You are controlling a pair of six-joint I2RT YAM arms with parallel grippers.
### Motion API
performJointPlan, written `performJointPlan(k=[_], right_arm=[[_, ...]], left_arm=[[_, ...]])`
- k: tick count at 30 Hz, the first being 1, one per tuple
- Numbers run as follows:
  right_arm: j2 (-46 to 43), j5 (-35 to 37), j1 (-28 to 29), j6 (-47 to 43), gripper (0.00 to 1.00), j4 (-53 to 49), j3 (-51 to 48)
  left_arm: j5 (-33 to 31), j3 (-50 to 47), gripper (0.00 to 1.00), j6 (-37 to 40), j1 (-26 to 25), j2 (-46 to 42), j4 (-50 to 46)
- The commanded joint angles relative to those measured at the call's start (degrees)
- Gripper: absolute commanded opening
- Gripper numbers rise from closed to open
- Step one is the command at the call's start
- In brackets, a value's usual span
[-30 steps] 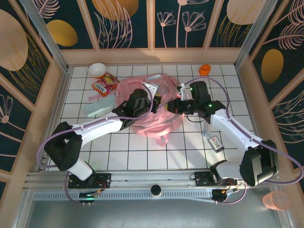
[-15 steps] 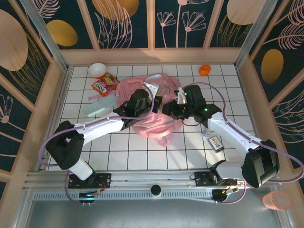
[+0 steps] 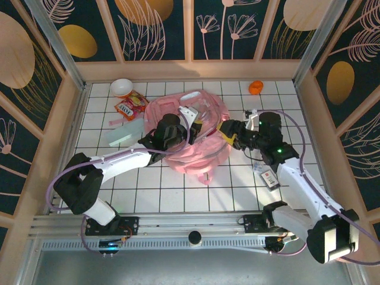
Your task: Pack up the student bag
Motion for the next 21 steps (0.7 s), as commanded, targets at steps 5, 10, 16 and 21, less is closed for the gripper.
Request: performJointPlan(k=[5,10,16,21], right_arm=[[3.96,-0.60,-0.03,7.68,0.65,10.97,-0.87],[7.41,-1.36,0.06,9.71,0.66,15.37,-0.15],[8.31,2.17,0.15,8.12,0.72,8.10,1.20],[6.39,4.95,-0.21,5.98,0.76,1.38,1.50]], left_arm=[[9.38,-0.73,0.00,3.21,-0.11,-4.02,13.50],[11.80,-1.19,0.00,5.84,-0.11,-4.69,13.21],[8.11,-2.06,0.00,7.02,-0.11,-5.84,12.42],[6.23,-2.07,0.00,6.08,-0.11,-5.71,11.87]])
